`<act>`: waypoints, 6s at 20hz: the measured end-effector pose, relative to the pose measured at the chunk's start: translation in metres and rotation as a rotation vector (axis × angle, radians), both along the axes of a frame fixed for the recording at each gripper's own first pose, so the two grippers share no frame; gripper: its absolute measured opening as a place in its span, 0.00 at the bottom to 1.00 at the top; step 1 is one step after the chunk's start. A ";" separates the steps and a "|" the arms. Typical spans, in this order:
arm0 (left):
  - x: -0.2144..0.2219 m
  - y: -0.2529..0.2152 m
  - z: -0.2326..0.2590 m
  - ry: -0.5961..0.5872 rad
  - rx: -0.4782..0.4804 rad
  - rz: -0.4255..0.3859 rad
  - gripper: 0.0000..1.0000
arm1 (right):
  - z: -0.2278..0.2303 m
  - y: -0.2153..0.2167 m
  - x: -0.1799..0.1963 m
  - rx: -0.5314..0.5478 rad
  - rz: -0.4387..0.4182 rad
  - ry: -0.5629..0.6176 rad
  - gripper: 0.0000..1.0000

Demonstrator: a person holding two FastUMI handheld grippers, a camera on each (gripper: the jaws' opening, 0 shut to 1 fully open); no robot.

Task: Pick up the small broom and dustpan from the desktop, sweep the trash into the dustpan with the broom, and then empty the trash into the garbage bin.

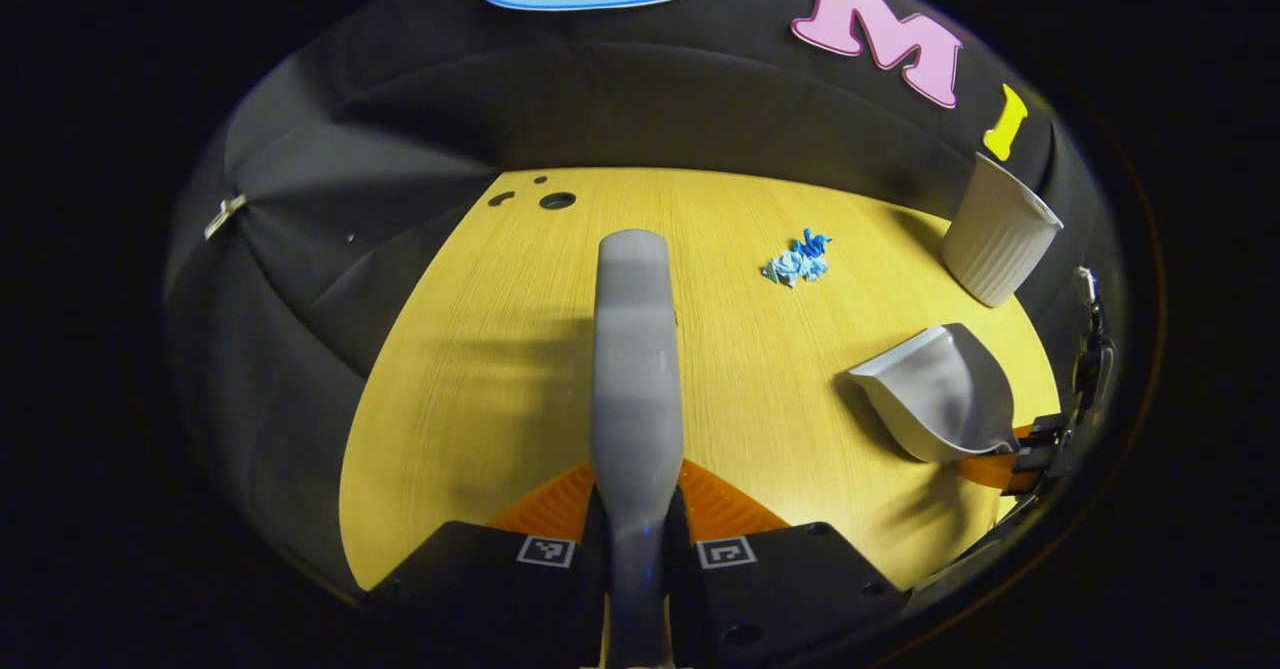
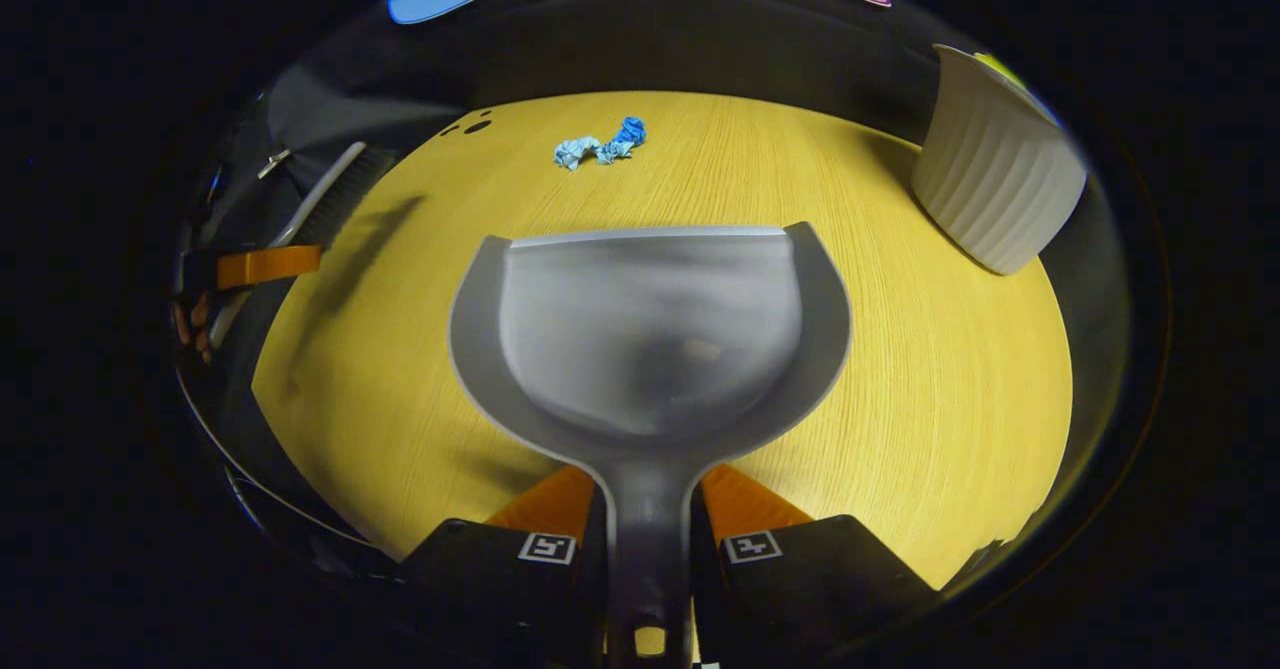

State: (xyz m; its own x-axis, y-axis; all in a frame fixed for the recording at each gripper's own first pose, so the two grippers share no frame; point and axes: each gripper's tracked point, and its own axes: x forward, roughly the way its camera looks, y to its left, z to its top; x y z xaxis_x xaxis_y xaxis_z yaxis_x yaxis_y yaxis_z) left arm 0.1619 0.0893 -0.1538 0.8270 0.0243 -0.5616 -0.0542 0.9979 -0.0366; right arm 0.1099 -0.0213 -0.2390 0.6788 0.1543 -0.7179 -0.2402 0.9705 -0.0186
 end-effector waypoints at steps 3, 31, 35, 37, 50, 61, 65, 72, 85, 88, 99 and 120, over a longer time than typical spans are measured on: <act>0.043 -0.003 0.002 0.011 0.096 -0.057 0.30 | 0.007 -0.006 -0.001 -0.003 0.013 -0.003 0.39; 0.244 -0.125 0.022 0.089 0.574 -0.686 0.30 | 0.003 -0.053 0.004 -0.103 0.223 0.043 0.39; 0.211 -0.148 0.007 0.135 0.575 -0.792 0.30 | 0.001 -0.054 0.004 -0.134 0.264 0.056 0.39; 0.189 -0.165 -0.003 0.164 0.551 -0.831 0.33 | 0.000 -0.055 0.002 -0.146 0.290 0.049 0.39; 0.047 -0.278 -0.016 0.434 0.031 -0.806 0.32 | -0.005 -0.057 -0.002 -0.105 0.453 -0.023 0.39; 0.007 -0.249 0.042 0.123 -0.080 -0.616 0.30 | -0.001 -0.057 -0.010 -0.089 0.350 -0.071 0.39; -0.004 -0.211 0.041 0.042 -0.044 -0.539 0.30 | -0.002 -0.054 -0.015 -0.090 0.288 -0.083 0.39; -0.018 -0.129 0.025 -0.054 0.029 -0.440 0.30 | -0.002 -0.045 -0.026 -0.073 0.118 -0.086 0.39; -0.043 -0.156 -0.026 0.006 -0.052 -0.416 0.30 | -0.003 -0.022 -0.014 0.006 -0.092 -0.146 0.39; -0.043 -0.155 -0.025 0.011 -0.060 -0.407 0.30 | -0.004 -0.024 -0.011 -0.026 -0.105 -0.172 0.39; -0.033 -0.138 -0.014 0.009 -0.158 -0.251 0.33 | -0.006 -0.054 0.008 -0.097 -0.180 -0.268 0.39; -0.034 -0.144 -0.009 0.049 -0.107 -0.297 0.30 | 0.049 -0.077 0.002 -1.109 0.009 -0.482 0.39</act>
